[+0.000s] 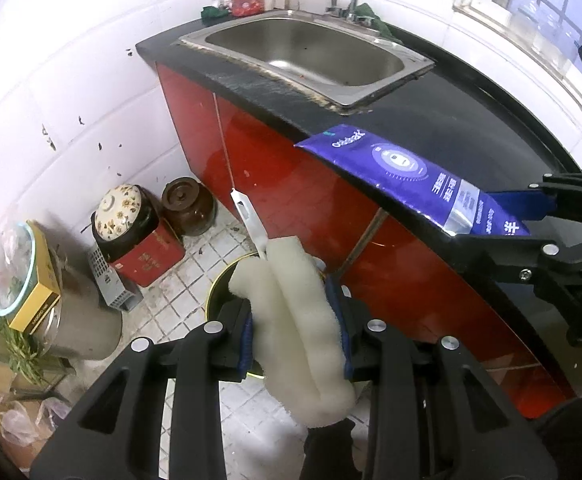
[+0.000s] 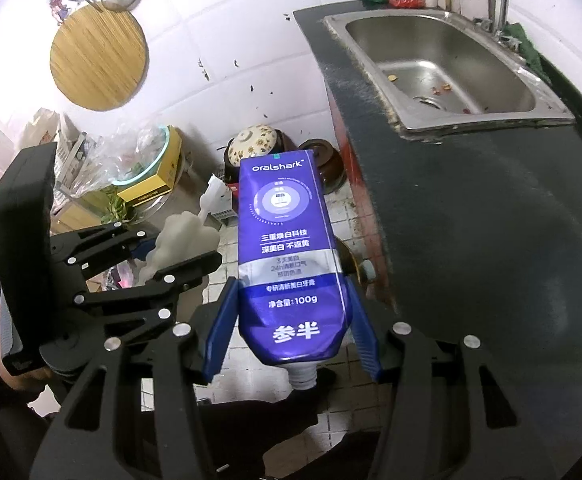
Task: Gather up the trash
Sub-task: 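Carry brush and toothpaste tube to the black bin and open both tools, then return both tools to the last trash on the countertop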
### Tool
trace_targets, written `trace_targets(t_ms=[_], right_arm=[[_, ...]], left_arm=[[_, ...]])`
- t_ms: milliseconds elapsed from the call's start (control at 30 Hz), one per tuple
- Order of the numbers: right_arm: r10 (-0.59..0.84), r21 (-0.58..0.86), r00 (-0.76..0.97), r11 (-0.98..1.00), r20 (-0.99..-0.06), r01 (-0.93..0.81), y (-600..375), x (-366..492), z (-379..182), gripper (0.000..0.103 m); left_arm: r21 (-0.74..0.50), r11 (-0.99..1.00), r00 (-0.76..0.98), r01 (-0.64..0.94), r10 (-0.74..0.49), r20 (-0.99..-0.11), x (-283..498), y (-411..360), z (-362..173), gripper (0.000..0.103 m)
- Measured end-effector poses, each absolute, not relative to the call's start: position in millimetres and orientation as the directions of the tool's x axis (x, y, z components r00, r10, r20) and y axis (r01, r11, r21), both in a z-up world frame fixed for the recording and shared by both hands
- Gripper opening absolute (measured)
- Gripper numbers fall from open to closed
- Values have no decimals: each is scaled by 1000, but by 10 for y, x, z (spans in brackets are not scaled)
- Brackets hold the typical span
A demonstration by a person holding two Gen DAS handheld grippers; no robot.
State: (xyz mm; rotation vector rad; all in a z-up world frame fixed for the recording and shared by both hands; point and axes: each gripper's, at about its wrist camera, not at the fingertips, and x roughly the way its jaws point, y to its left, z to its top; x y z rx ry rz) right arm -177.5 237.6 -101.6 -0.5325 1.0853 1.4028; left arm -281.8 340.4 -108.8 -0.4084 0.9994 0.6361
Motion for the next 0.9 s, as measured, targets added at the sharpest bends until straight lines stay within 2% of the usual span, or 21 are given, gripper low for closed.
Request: trace_targets(t_ms=[333,400,433,467,500,900], right_arm=[[503,290,-177,155,-846,-944,2647,-1890,-1071,53],[503,287,-175,154,-846,-945,2696,-1901,-1067,54],[499,288,-176,155,-848,-945,2723,-1902,-1079,54],[489,290,-180,160,-854,-944,2754,-1900,-1101,61],[476,296,-186,166,-860,-941,2789,-1891,-1130,69],[481,293,-157,221,-862,-930,2613,-1732,-1118,71]], left_arm=[[-93,743,411,-663,257,-875,-2932,3614,-1201,32],[-104,742,414,-663,247,-876,-2934,3640,-1229,35],[-105,740,413,-665,246,-877,-2940,3651,-1240,49],[-109,734,407,-670,241,-881,-2948,3675,-1260,65],[-108,729,404,-676,244,-882,-2960,3697,-1274,67],[-100,724,386,-683,240,-891,-2987,3691,-1332,69]])
